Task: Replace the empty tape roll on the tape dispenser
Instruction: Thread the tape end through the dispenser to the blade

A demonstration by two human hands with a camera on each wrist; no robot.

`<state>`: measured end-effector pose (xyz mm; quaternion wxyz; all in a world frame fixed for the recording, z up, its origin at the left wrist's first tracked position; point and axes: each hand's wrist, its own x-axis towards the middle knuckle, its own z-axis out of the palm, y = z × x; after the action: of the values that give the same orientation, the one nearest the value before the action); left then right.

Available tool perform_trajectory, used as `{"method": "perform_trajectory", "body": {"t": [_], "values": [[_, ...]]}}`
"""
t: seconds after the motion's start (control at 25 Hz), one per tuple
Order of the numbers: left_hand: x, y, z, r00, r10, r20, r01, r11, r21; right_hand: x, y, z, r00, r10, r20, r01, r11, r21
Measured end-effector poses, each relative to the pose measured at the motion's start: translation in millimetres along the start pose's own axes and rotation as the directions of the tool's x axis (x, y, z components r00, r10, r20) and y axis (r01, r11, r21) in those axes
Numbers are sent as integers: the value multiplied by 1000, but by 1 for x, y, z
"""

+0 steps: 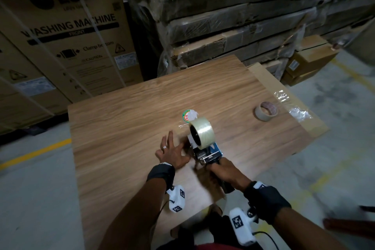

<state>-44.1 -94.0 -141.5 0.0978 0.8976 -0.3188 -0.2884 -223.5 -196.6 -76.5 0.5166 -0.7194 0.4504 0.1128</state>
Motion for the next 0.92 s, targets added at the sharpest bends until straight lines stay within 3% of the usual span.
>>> {"method": "perform_trajectory", "body": {"t": [0.12,0.32,0.56,0.92], "values": [[0,3,-5,999,-12,38,10,999,47,-4,-1,1,997,43,71,-50,994,96],[-1,5,-4,987,-1,158,-20,990,137,3,-7,-6,976,135,168,-149,987,69],[-9,14,-4,984,-68,166,39,984,175,4,-18,-10,959,171,227,-185,982,42],[-19,25,-9,973,-120,199,93,986,139,-11,-19,-12,956,203,213,-217,975,47]]}}
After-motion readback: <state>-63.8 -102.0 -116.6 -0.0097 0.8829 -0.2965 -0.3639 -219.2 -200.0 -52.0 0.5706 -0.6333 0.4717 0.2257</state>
